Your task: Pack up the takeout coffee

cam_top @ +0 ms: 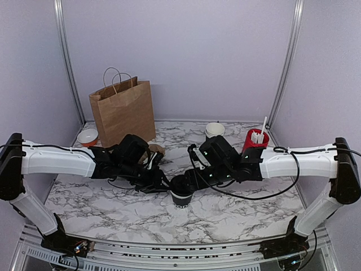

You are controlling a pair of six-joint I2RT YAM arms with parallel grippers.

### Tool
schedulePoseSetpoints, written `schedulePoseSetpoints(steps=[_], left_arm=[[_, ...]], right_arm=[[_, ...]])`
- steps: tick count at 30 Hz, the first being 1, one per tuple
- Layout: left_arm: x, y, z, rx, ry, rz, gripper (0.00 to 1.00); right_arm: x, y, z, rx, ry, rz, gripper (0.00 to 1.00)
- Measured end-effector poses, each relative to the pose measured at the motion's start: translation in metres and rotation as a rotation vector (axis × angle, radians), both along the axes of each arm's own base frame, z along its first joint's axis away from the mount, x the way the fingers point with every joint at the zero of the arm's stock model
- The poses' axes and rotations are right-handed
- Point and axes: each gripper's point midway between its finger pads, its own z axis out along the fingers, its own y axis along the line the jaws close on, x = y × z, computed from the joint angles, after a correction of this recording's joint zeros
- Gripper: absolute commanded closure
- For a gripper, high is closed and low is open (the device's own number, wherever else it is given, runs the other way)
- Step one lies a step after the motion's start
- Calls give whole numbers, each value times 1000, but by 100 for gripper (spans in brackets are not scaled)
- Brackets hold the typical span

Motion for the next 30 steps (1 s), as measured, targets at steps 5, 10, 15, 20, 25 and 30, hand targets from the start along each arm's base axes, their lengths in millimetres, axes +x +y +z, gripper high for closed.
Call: schedulePoseSetpoints(steps=[5, 10, 15, 20, 25, 30], left_arm=[[2, -1, 1, 3, -6, 2, 73], [4, -1, 0, 8, -8, 3, 74], [6, -2, -1, 11, -6, 5, 75], [9, -7, 0, 12, -12, -3, 75], [12, -11, 2, 16, -19, -11, 70], [13, -12, 7, 20, -30, -22, 69]], right_arm=[[-2, -1, 1, -8, -3, -6, 32], [-6, -2, 1, -10, 2, -10, 32], [-7, -2, 1, -11, 0, -15, 33], [-7, -7, 1, -22, -5, -37, 33], [-4, -13, 2, -37, -14, -62, 33], [-3, -17, 6, -40, -24, -75, 33]])
